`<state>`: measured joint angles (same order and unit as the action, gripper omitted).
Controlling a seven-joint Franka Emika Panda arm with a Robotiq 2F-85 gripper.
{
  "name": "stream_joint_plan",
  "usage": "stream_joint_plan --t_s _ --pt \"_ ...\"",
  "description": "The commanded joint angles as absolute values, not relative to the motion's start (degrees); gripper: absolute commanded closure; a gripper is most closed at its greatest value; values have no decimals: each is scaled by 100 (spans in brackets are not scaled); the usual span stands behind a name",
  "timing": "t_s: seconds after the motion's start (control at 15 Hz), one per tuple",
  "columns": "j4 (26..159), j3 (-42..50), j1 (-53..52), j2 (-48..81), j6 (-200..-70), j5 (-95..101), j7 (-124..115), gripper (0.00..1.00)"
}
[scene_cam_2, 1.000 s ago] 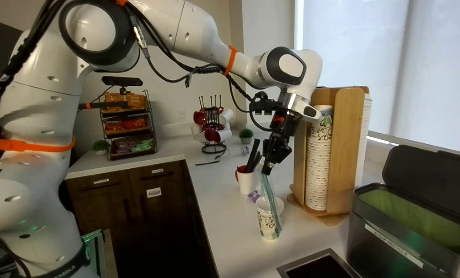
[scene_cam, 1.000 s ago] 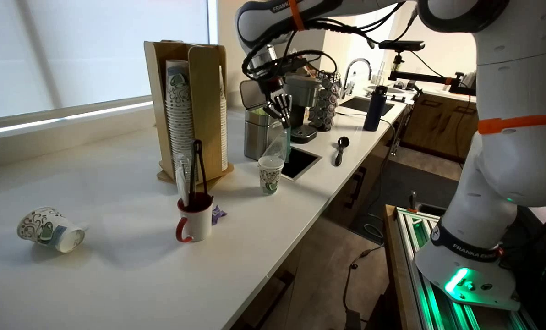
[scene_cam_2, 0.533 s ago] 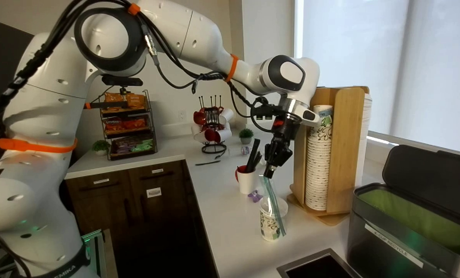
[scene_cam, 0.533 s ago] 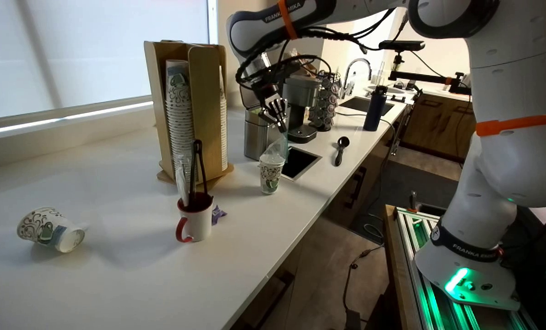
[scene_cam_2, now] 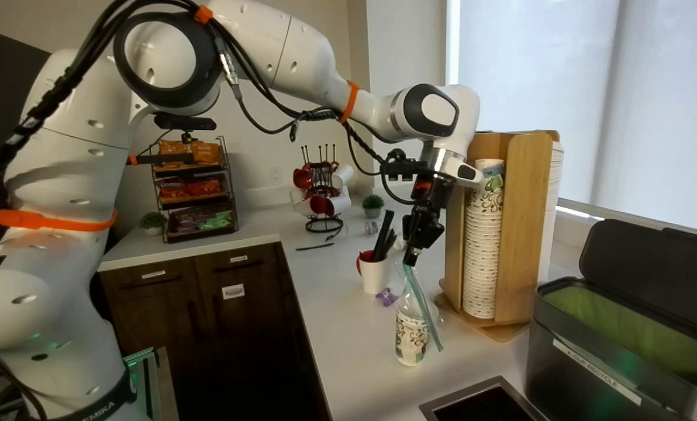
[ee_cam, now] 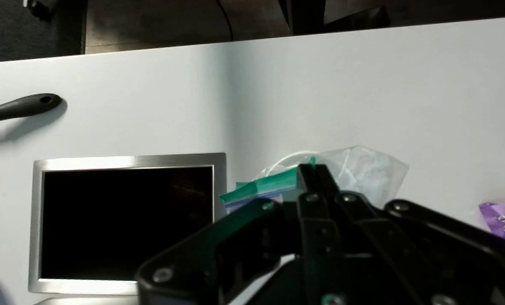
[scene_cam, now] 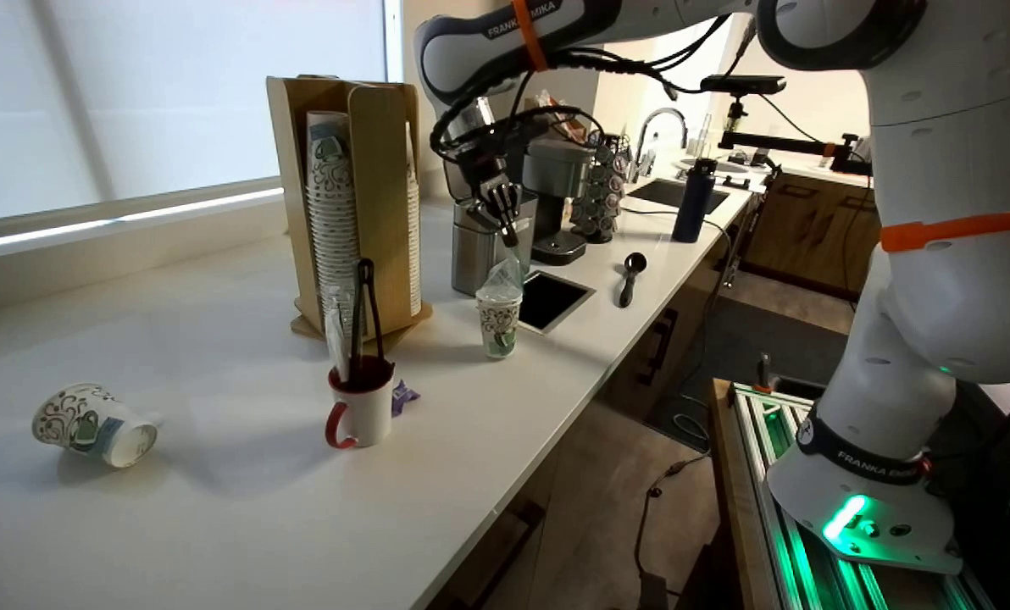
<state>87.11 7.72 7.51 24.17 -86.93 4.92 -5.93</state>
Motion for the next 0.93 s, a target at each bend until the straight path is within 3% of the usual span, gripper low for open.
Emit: stream_joint_plan --t_s 0.0,0.87 --pt "9031 676 829 2147 -8723 187 -340 99" --pt "9138 707 739 2149 -8990 416 -368 99"
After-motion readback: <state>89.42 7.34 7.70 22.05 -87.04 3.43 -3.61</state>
